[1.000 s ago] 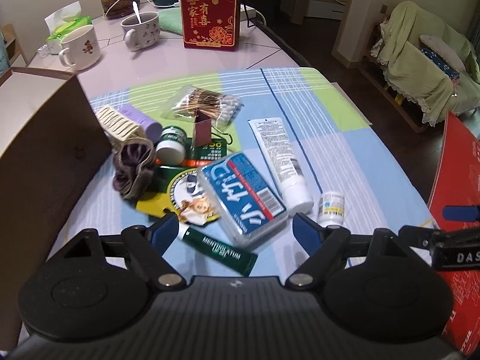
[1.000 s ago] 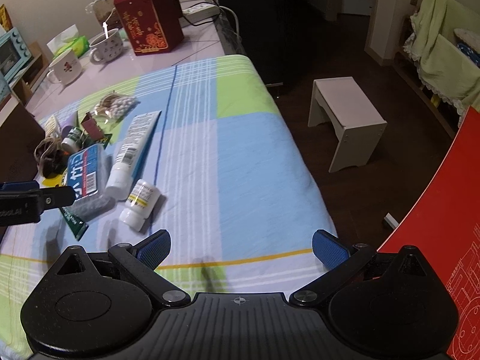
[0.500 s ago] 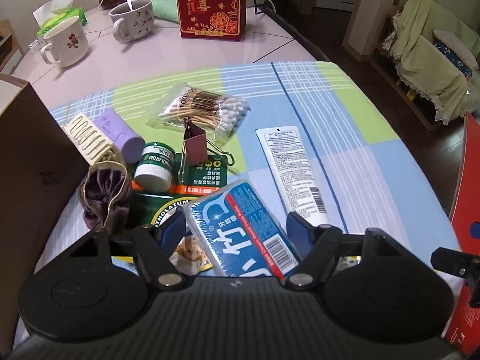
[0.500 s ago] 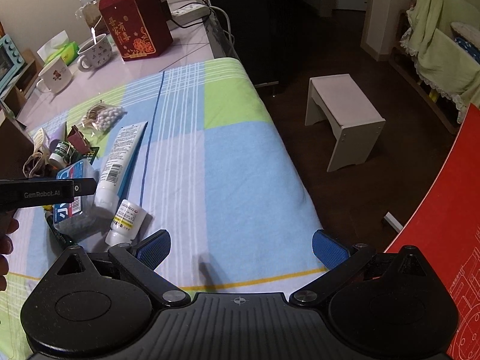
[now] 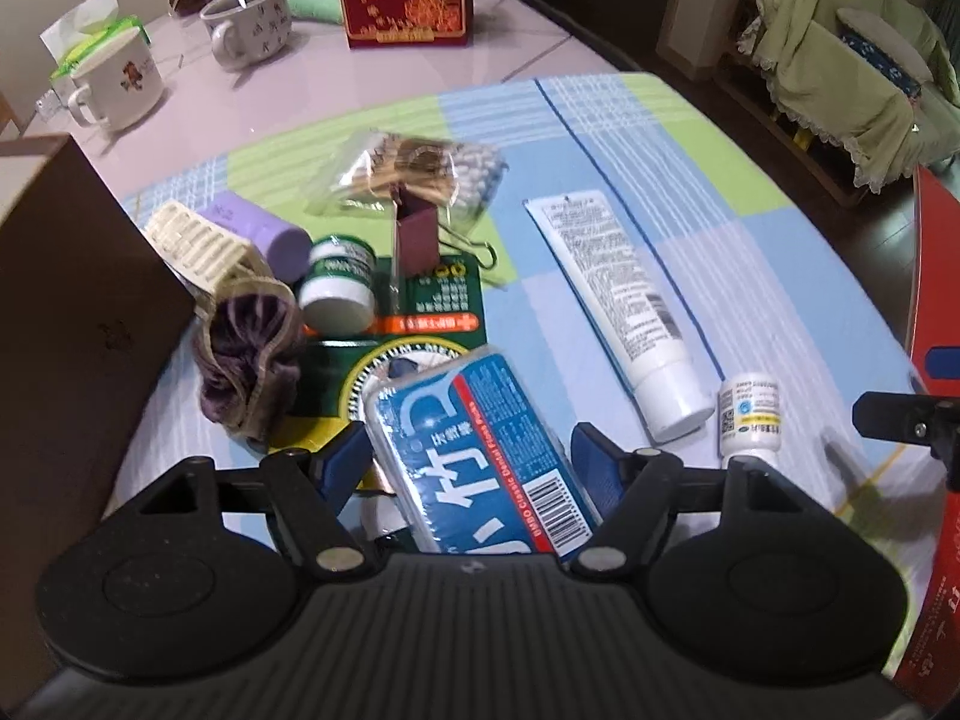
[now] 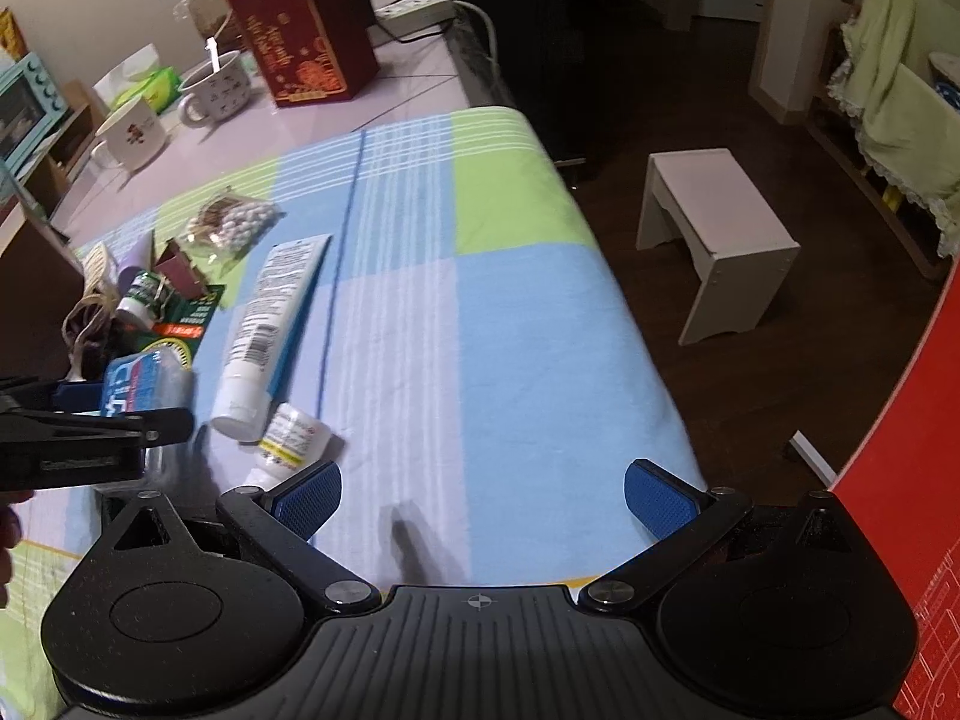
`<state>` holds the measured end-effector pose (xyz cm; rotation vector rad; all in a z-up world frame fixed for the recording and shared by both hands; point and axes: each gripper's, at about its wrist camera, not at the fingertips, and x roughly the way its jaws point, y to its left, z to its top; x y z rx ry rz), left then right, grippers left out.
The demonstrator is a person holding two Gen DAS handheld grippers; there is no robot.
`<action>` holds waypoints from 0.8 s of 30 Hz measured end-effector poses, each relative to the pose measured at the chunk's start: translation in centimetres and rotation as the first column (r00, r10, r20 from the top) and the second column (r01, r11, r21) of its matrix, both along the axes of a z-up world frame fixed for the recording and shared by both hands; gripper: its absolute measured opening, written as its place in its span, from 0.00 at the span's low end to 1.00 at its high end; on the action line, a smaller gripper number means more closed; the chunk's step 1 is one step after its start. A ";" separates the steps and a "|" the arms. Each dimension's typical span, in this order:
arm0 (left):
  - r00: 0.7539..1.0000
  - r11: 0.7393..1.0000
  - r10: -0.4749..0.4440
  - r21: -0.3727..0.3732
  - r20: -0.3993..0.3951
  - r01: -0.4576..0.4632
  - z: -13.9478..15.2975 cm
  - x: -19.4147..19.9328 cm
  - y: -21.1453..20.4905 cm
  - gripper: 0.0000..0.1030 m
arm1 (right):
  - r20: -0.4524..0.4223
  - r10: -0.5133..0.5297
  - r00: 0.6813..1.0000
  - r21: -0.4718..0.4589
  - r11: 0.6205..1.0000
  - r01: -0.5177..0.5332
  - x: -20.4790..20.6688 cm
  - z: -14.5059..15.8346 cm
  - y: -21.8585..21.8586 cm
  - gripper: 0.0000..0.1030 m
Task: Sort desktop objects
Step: 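Grasp the blue toothpick box with the left tool while the right tool grasps the white pill bottle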
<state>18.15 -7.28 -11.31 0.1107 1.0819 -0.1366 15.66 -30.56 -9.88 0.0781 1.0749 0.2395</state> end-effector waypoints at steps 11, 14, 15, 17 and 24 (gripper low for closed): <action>0.998 0.999 -0.034 -0.004 0.062 0.034 3.1 -2.2 1.4 0.57 | 0.013 0.071 0.997 0.030 0.997 -0.071 -0.3 -0.2 2.2 1.00; 0.997 1.000 -0.029 0.005 0.075 0.029 4.2 -3.2 1.8 0.56 | 0.018 0.102 0.995 0.047 0.994 -0.102 -0.2 -0.3 3.2 1.00; 0.996 1.000 -0.026 0.008 0.081 0.026 4.6 -3.5 2.0 0.56 | 0.018 0.111 0.994 0.053 0.992 -0.112 -0.2 -0.3 3.6 1.00; 0.996 1.000 -0.017 0.012 0.090 0.016 5.2 -4.1 2.4 0.56 | 0.023 0.128 0.992 0.061 0.990 -0.129 -0.1 -0.5 4.5 1.00; 0.994 0.999 0.043 0.015 0.105 -0.045 6.6 -5.9 3.9 0.56 | 0.019 0.158 0.987 0.045 0.986 -0.158 0.9 -1.9 7.2 0.69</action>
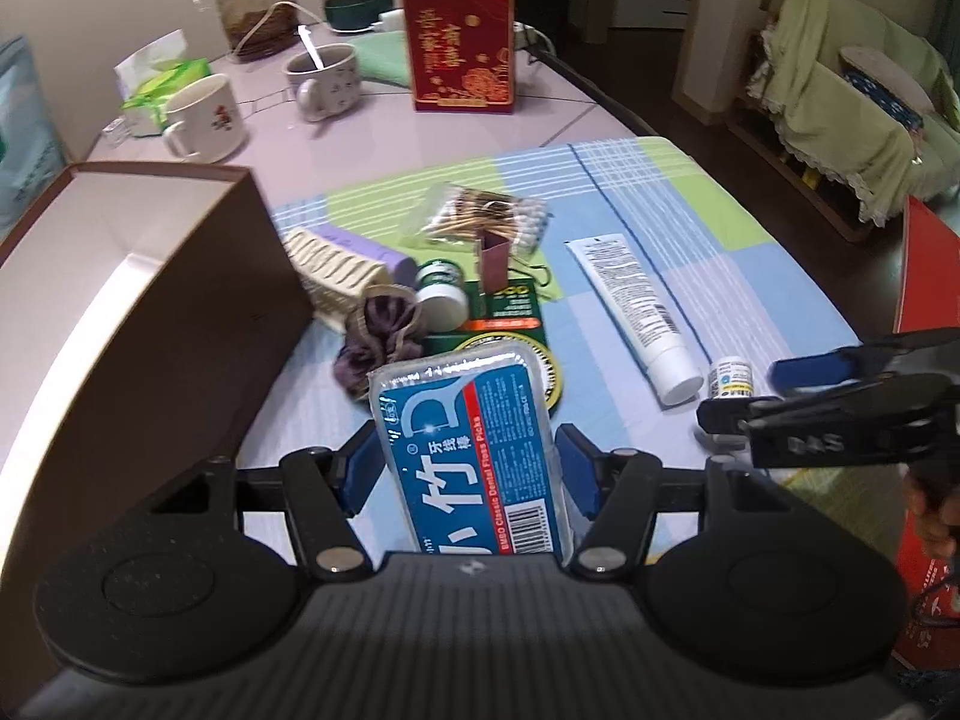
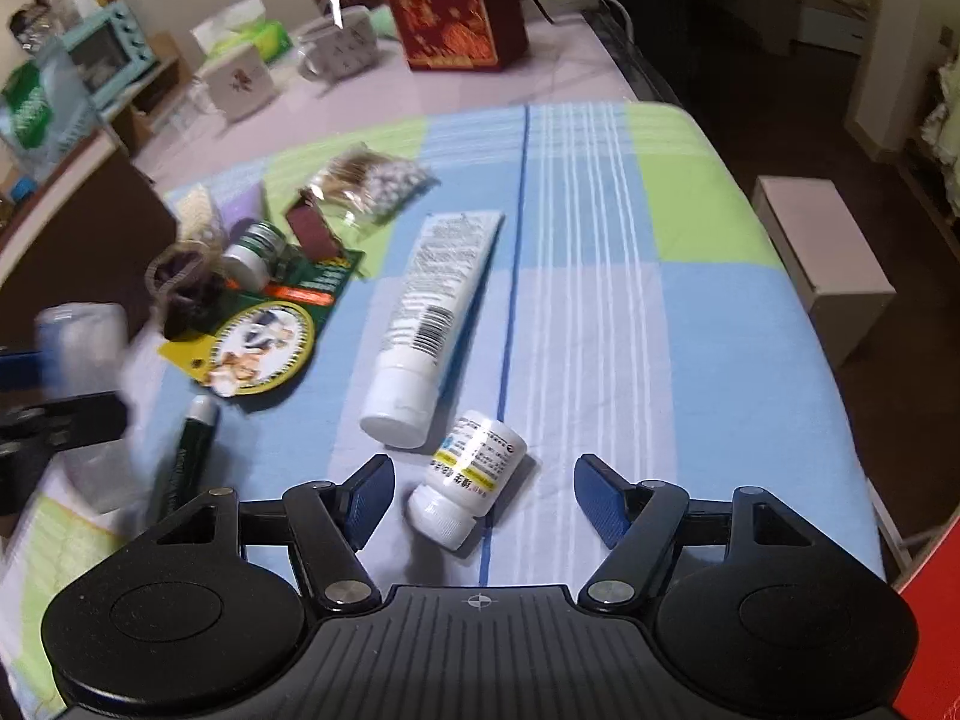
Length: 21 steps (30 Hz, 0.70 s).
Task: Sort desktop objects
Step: 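Grasp the blue toothpick box with the left tool while the right tool grasps the white pill bottle, then carry the toothpick box and pill bottle with both tools over the brown box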
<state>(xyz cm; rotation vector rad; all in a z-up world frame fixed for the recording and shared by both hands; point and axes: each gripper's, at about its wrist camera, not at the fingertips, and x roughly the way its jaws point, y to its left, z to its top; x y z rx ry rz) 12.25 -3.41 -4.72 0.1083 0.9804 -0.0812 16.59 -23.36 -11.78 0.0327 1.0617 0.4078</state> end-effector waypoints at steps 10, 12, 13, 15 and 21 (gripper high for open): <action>0.998 0.999 0.048 -0.015 0.028 -0.048 1.8 -2.8 2.0 0.56 | 0.076 0.073 0.994 -0.165 0.985 -0.060 -1.1 -0.2 1.3 0.26; 0.998 0.999 0.043 -0.020 0.036 -0.042 2.3 -3.2 2.4 0.56 | 0.069 0.076 0.995 -0.162 0.985 -0.064 -1.6 -0.2 1.2 0.26; 0.998 0.999 0.038 -0.023 0.040 -0.037 2.6 -3.5 2.6 0.56 | 0.062 0.073 0.995 -0.158 0.986 -0.062 -1.9 -0.2 1.1 0.26; 0.998 0.999 0.029 -0.030 0.048 -0.027 3.2 -4.0 3.4 0.56 | 0.046 0.055 0.997 -0.142 0.989 -0.048 -2.5 0.0 1.0 0.26; 0.996 0.999 -0.014 -0.034 0.090 0.017 6.2 -5.6 6.7 0.56 | 0.043 -0.016 0.999 -0.036 0.999 0.018 -4.9 3.3 1.6 0.26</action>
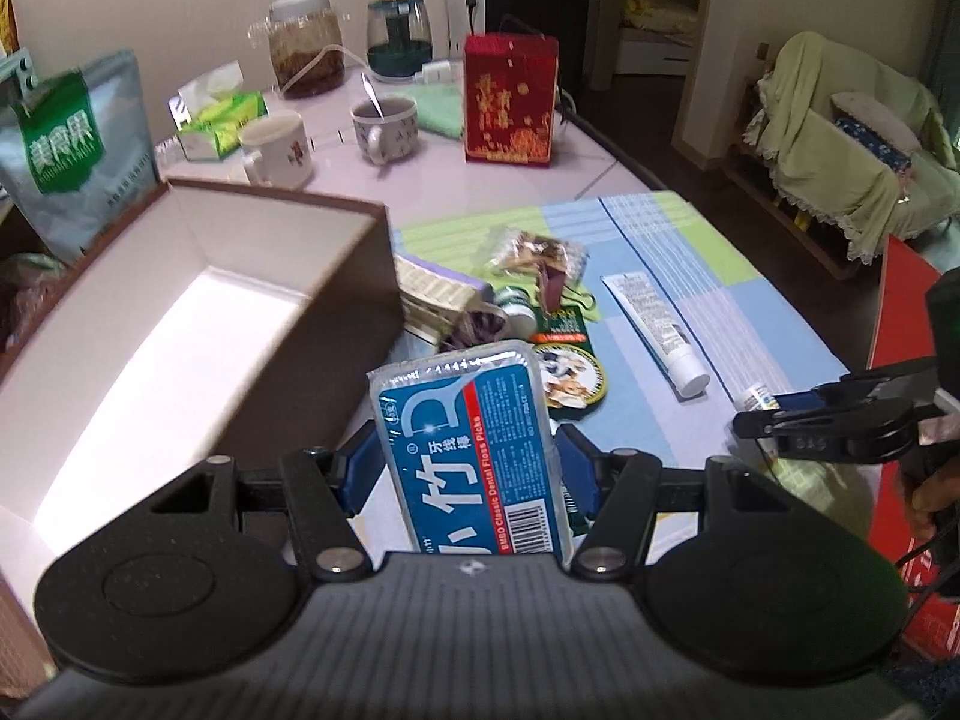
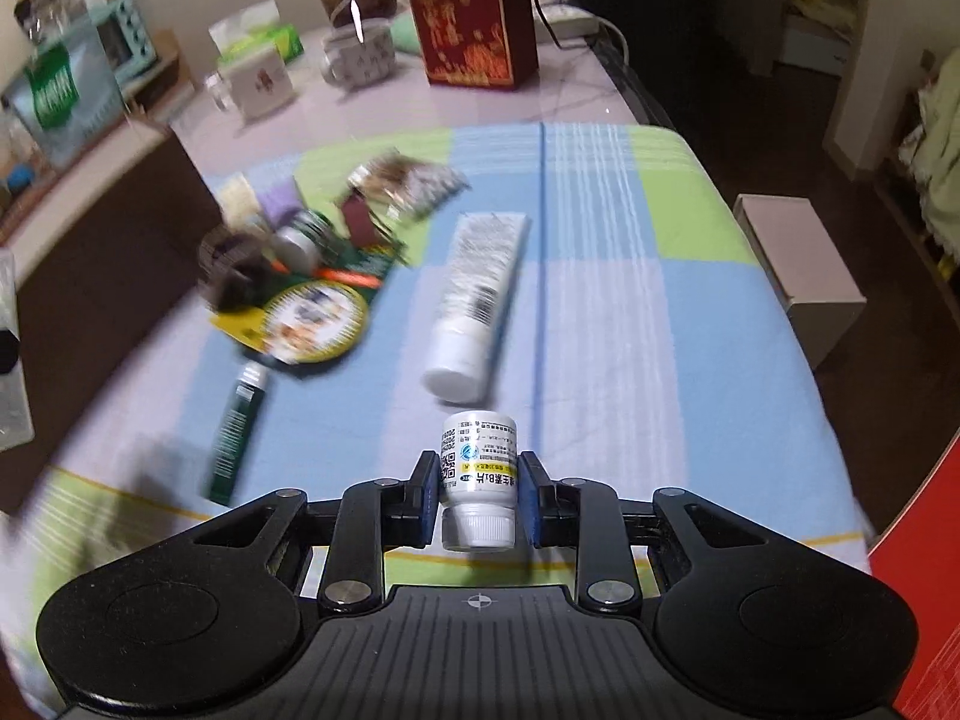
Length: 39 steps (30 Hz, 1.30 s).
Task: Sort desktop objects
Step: 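Carry the toothpick box and pill bottle with both tools over the brown box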
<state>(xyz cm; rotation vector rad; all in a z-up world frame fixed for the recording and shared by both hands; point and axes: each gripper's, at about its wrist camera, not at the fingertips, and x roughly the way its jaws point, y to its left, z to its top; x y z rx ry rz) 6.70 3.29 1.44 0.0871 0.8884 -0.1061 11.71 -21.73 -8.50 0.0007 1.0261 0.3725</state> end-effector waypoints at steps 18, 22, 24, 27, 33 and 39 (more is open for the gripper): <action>0.999 0.987 -0.003 0.158 0.039 -0.003 4.2 -1.1 15.9 0.56 | 0.176 0.182 0.968 0.240 0.945 -0.221 -1.2 9.7 15.2 0.26; 0.999 0.984 -0.029 0.174 0.022 0.025 3.6 0.3 17.9 0.56 | 0.221 0.267 0.938 0.222 0.923 -0.315 0.1 10.9 19.2 0.26; 0.999 0.981 -0.044 0.188 0.008 0.042 3.1 1.1 18.5 0.56 | 0.229 0.315 0.921 0.209 0.908 -0.363 1.2 11.1 21.1 0.26; 0.998 0.976 -0.062 0.207 -0.028 0.066 1.9 2.5 19.4 0.56 | 0.217 0.383 0.898 0.189 0.886 -0.424 3.2 10.7 23.7 0.26; 0.991 0.969 -0.048 0.235 -0.125 0.077 -1.6 5.7 21.1 0.56 | 0.139 0.516 0.845 0.119 0.839 -0.532 8.0 7.7 29.4 0.26; 0.977 0.969 0.000 0.239 -0.214 0.052 -4.9 8.8 22.6 0.56 | 0.050 0.595 0.803 0.025 0.803 -0.596 11.7 3.6 33.4 0.26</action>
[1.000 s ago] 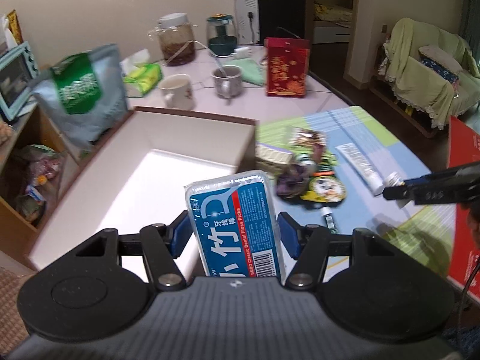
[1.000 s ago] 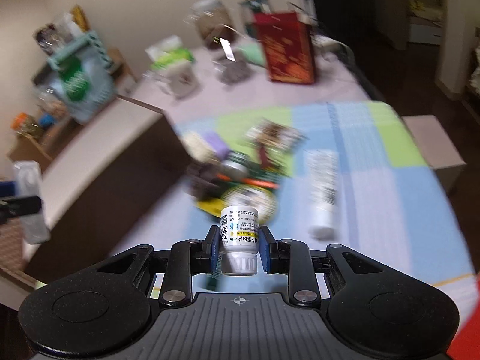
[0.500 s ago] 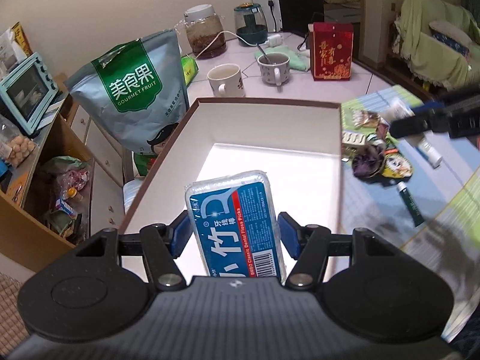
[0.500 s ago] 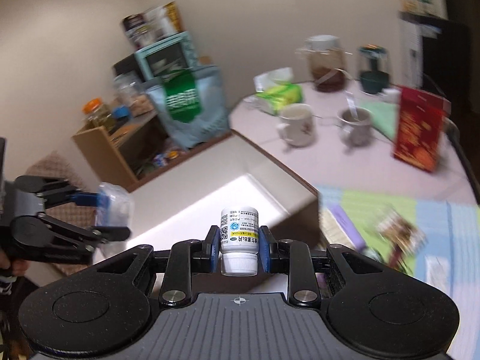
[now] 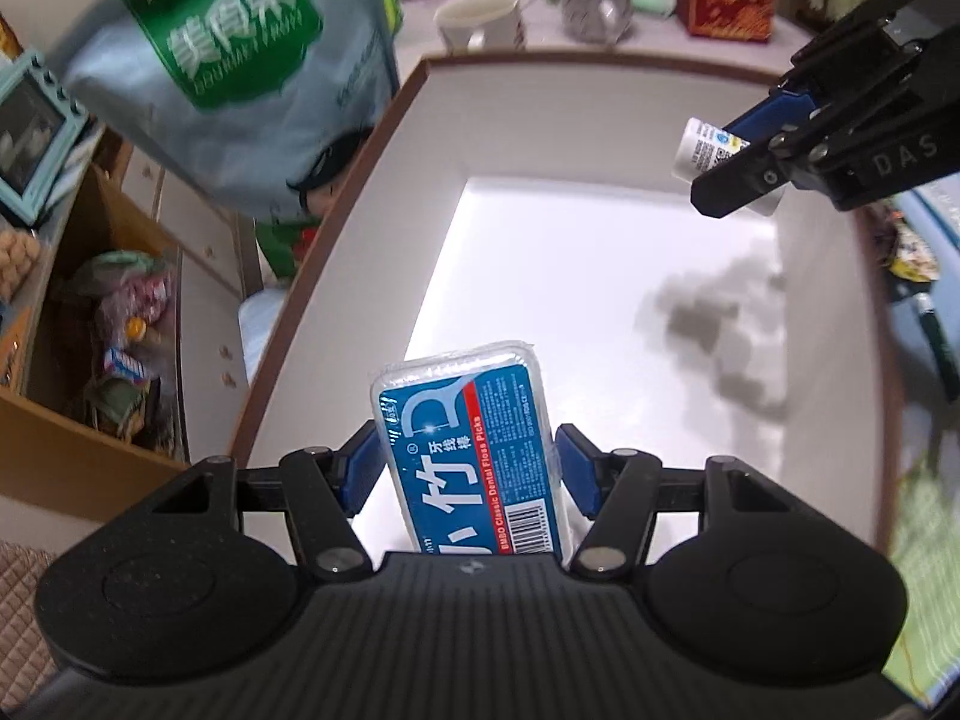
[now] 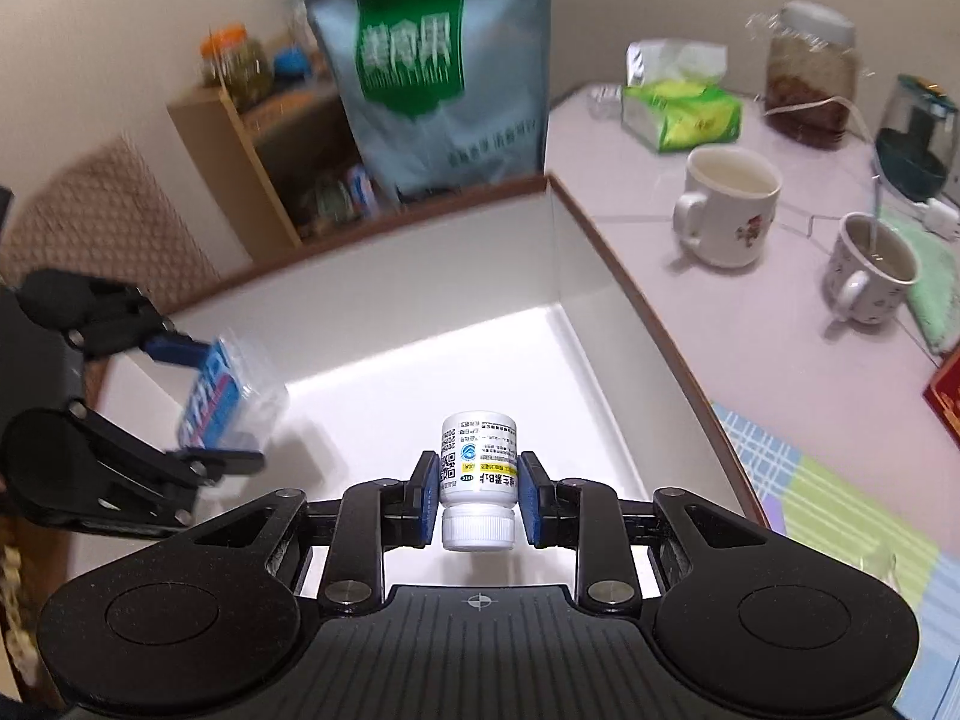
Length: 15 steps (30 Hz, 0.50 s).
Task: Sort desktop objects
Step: 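Carry the toothpick box and pill bottle with both tools over the brown box, then open the left tool to drop the toothpick box while the right tool releases the bottle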
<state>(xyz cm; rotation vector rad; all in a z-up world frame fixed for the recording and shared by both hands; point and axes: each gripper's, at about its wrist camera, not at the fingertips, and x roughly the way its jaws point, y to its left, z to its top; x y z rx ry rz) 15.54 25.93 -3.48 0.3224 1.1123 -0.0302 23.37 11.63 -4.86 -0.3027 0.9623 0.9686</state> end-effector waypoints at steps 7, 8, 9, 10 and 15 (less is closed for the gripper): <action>0.997 1.000 0.010 -0.011 -0.075 -0.011 -2.6 2.2 0.2 0.56 | -0.027 0.069 0.997 -0.133 0.988 -0.072 2.3 -2.6 1.6 0.26; 0.996 1.000 0.009 -0.014 -0.083 -0.010 -2.8 2.5 0.1 0.56 | -0.027 0.078 0.997 -0.151 0.985 -0.081 2.4 -2.7 1.7 0.26; 0.996 1.000 0.007 -0.017 -0.091 -0.008 -3.1 2.7 0.0 0.56 | -0.027 0.086 0.996 -0.171 0.981 -0.089 2.6 -3.0 1.7 0.26; 0.995 1.000 0.005 -0.020 -0.098 -0.007 -3.4 2.9 -0.1 0.56 | -0.026 0.089 0.996 -0.189 0.978 -0.093 2.7 -3.1 1.8 0.26; 0.992 0.999 -0.007 -0.045 -0.129 0.002 -4.8 4.0 -0.6 0.56 | -0.032 0.098 0.995 -0.241 0.965 -0.103 3.4 -4.0 1.7 0.26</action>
